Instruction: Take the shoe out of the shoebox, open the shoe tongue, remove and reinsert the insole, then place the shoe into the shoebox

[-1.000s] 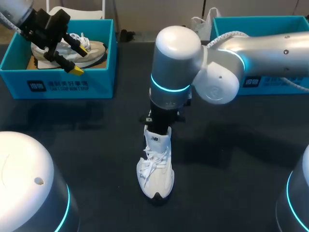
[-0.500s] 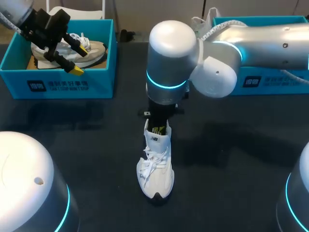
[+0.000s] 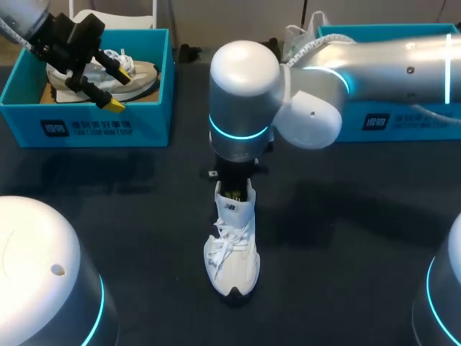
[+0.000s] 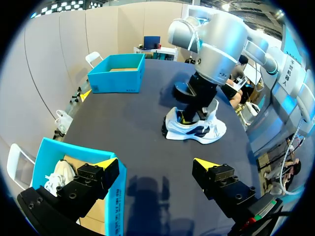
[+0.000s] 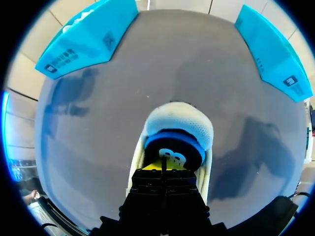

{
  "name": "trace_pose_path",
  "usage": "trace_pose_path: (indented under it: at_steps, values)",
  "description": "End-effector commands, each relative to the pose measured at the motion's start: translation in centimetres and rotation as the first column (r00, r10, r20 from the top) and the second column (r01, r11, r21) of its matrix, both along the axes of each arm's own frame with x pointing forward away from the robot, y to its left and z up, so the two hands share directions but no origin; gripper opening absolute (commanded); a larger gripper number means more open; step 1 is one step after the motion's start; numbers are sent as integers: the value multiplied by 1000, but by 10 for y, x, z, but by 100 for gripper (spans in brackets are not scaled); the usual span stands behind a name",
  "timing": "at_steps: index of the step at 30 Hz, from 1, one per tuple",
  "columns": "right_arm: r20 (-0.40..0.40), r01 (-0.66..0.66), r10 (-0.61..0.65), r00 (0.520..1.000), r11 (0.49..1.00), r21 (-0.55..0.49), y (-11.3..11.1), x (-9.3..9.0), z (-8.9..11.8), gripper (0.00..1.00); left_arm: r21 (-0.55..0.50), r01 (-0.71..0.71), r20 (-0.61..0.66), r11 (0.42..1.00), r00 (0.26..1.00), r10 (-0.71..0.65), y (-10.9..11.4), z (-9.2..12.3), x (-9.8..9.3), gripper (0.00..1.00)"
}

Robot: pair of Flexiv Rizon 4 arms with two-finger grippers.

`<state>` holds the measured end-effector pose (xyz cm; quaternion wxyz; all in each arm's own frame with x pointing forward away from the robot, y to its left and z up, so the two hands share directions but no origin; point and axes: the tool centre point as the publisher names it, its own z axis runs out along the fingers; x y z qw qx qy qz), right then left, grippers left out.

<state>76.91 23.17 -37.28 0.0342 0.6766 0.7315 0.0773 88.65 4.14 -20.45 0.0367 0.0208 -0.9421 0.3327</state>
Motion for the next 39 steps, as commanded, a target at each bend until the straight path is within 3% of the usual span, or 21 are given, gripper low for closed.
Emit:
trace_pose_path:
  at_steps: [1, 9, 19, 31, 39]
  values:
    - [45, 0, 1, 999, 1000, -17, 0, -4, 21, 0, 2, 2, -1, 1000, 1000, -2, 1, 1, 0, 100]
    - [113, 2, 1, 994, 1000, -26, 0, 12, 19, 0, 2, 2, -1, 1000, 1000, -2, 1, 1, 0, 100]
    - [177, 8, 1, 984, 999, -52, 4, 21, -2, 0, 2, 2, -1, 1000, 1000, -2, 1, 1, 0, 100]
    - [134, 1, 6, 991, 999, -46, 6, 17, -26, 0, 2, 2, -1, 1000, 1000, -2, 1, 1, 0, 100]
    - [171, -6, 18, 985, 997, -75, 4, 11, 2, 0, 2, 2, -1, 1000, 1000, -2, 1, 1, 0, 100]
